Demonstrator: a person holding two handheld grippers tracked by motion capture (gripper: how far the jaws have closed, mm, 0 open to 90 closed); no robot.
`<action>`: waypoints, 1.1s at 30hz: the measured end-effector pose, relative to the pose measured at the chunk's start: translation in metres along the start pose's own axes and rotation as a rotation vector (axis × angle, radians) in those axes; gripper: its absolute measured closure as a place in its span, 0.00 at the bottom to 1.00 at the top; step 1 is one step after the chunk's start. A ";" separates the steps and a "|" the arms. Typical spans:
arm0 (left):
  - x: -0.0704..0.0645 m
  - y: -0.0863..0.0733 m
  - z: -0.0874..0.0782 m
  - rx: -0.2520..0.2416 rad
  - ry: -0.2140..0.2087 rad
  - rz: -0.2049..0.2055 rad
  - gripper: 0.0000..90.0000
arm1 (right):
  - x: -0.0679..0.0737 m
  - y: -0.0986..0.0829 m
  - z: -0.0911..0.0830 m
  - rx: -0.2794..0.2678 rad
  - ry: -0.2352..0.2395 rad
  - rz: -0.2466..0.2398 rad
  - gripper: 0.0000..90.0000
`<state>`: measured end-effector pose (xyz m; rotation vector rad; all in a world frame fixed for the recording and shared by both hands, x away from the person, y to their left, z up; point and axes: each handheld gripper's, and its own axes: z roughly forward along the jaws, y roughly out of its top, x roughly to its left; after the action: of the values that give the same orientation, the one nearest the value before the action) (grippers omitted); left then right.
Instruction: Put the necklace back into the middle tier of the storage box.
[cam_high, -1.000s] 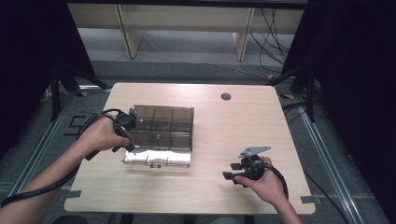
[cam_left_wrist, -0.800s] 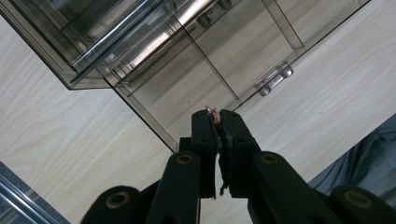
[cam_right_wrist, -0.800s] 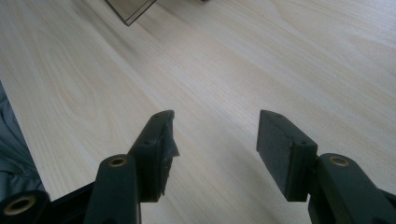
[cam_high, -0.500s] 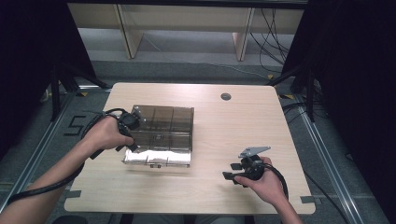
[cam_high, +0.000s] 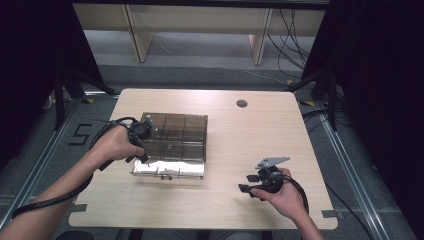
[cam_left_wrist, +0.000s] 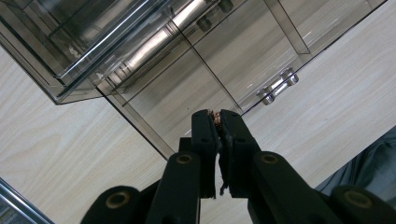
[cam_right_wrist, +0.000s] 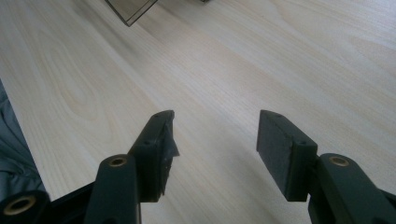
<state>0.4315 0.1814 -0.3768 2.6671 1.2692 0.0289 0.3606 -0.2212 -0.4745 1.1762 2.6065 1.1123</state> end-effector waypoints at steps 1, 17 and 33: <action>0.000 0.000 0.000 0.011 -0.002 0.002 0.94 | 0.000 0.000 0.000 0.000 0.000 0.000 0.52; 0.004 0.003 0.006 0.016 -0.004 -0.005 0.94 | 0.000 0.000 0.000 -0.001 0.003 -0.004 0.52; 0.006 0.002 0.021 0.008 0.005 0.022 0.94 | 0.000 0.000 0.000 0.002 0.002 -0.002 0.52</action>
<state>0.4390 0.1814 -0.3970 2.6899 1.2445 0.0340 0.3608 -0.2214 -0.4748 1.1731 2.6102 1.1116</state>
